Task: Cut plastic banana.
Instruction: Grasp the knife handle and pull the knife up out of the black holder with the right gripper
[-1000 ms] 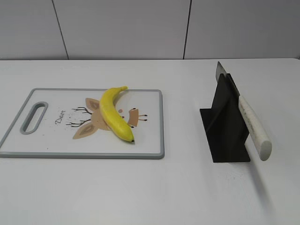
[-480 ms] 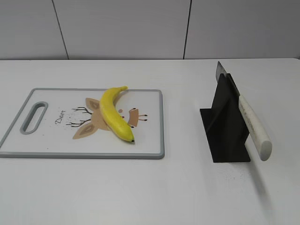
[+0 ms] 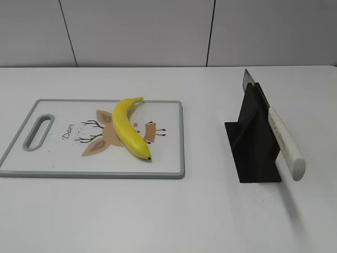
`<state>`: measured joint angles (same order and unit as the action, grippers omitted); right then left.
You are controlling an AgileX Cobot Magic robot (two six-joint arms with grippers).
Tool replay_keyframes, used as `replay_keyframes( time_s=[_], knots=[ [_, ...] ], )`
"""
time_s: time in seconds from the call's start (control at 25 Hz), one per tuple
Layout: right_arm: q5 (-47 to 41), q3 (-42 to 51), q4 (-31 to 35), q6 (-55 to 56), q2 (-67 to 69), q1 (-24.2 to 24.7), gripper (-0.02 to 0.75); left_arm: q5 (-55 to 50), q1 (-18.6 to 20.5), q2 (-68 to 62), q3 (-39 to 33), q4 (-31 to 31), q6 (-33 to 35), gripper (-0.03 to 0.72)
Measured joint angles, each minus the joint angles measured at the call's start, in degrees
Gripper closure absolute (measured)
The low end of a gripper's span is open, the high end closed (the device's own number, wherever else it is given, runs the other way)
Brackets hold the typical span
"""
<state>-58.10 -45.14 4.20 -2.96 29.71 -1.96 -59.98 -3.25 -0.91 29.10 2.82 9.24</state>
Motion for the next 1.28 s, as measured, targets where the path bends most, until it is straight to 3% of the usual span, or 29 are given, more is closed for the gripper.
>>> replay_keyframes(
  time_s=[0.12,0.48,0.88,1.28],
  knots=[
    [-1.30,-3.01,0.61,0.95,6.52,-1.36,0.166,0.00,0.00,0.00,0.00,0.00,0.00,0.099],
    [-6.27,-12.09,-1.36,5.66,29.18,-13.16,0.166,0.00,0.00,0.00,0.00,-0.02,0.00,0.100],
    [-6.40,-20.10,2.79,6.73,52.31,-14.88,0.166,0.00,0.00,0.00,0.00,-0.02,0.00,0.106],
    [-3.21,-20.44,2.78,9.50,64.74,-17.13,0.167,0.00,0.00,0.00,0.00,-0.02,0.00,0.108]
  ],
)
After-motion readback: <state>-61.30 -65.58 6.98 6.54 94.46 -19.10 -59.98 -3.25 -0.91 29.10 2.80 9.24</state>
